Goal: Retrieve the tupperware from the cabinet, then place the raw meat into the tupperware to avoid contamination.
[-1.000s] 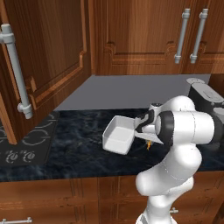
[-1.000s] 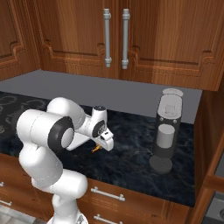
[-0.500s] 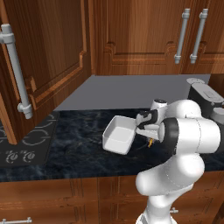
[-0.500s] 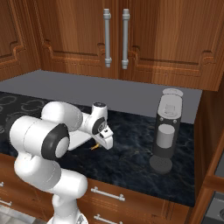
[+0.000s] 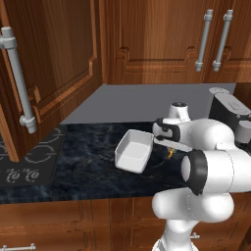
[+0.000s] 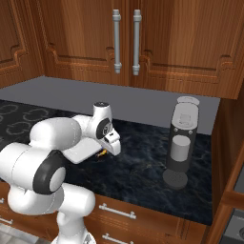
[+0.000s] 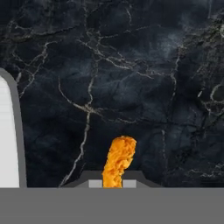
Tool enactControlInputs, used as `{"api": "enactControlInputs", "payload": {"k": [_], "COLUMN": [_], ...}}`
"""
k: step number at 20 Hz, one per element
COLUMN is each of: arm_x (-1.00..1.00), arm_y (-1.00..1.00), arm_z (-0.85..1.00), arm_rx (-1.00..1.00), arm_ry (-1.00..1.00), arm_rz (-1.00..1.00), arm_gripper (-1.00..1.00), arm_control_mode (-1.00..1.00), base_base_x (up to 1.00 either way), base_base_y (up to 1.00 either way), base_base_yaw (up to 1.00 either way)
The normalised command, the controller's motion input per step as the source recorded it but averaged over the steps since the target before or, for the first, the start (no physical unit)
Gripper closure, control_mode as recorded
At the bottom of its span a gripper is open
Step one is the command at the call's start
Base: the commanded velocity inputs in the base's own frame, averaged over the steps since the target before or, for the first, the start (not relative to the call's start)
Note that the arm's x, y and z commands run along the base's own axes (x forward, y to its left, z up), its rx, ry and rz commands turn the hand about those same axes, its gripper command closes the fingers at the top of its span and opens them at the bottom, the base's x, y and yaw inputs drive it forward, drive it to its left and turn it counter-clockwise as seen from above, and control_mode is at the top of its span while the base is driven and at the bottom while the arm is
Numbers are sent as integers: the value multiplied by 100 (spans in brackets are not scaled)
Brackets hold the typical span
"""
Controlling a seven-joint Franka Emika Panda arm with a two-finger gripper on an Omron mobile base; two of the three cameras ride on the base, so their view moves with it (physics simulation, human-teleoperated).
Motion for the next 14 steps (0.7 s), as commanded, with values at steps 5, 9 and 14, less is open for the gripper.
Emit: {"api": "enactControlInputs", "payload": {"k": [5,9,14], "arm_x": [4,3,0], "arm_y": [20,39,33], "arm_z": [53,43,53], "arm_rx": [-7,0,0], "arm_ry": [1,0,-2], "arm_rz": [-3,-1,-2], "arm_gripper": [100,100,100], "arm_control_mode": [-100,-100,-100], "base_base_x": [0,0,0], "base_base_y": [0,0,0], "base_base_yaw": [0,0,0]}}
